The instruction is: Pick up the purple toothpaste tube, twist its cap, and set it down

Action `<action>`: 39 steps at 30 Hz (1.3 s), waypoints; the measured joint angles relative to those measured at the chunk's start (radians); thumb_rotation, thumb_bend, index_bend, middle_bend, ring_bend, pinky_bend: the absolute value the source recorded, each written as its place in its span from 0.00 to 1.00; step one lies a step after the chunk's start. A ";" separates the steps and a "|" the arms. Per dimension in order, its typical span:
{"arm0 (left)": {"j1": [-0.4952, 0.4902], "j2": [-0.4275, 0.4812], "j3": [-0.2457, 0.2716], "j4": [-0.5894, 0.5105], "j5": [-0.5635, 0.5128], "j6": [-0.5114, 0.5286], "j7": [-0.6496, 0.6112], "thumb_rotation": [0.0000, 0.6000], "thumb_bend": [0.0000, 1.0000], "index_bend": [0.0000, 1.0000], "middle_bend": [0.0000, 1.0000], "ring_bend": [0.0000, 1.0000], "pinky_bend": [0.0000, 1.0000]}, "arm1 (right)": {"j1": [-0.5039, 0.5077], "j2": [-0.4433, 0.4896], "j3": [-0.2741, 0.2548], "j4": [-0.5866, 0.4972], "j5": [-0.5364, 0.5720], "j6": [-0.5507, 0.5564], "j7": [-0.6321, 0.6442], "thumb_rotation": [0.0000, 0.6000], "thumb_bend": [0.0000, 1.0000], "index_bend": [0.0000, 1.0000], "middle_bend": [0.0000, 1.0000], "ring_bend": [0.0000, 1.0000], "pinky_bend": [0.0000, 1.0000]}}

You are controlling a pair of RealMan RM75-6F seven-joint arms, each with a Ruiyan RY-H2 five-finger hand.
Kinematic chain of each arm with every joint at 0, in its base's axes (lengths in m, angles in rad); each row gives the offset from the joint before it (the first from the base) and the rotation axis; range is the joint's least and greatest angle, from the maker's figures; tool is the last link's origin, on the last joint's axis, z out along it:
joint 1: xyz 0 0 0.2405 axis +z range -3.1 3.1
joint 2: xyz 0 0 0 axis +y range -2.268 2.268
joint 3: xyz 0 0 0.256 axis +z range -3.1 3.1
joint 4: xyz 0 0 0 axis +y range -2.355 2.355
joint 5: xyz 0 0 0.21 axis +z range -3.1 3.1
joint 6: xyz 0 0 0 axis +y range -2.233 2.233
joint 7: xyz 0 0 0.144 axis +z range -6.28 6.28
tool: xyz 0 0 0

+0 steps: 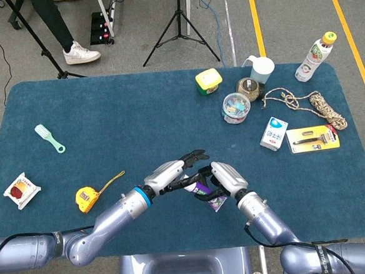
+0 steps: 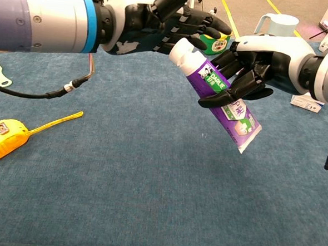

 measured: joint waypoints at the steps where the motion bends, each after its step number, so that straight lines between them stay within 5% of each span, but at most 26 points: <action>1: -0.005 -0.004 0.002 0.002 -0.003 0.003 0.002 0.00 0.08 0.07 0.00 0.00 0.15 | 0.003 -0.002 0.000 0.000 0.003 0.002 -0.001 1.00 0.36 0.80 0.91 1.00 1.00; 39: -0.044 -0.135 0.030 0.017 -0.018 0.168 0.049 0.00 0.06 0.02 0.00 0.00 0.09 | 0.060 -0.002 0.030 -0.031 0.134 0.028 0.026 1.00 0.36 0.81 0.94 1.00 1.00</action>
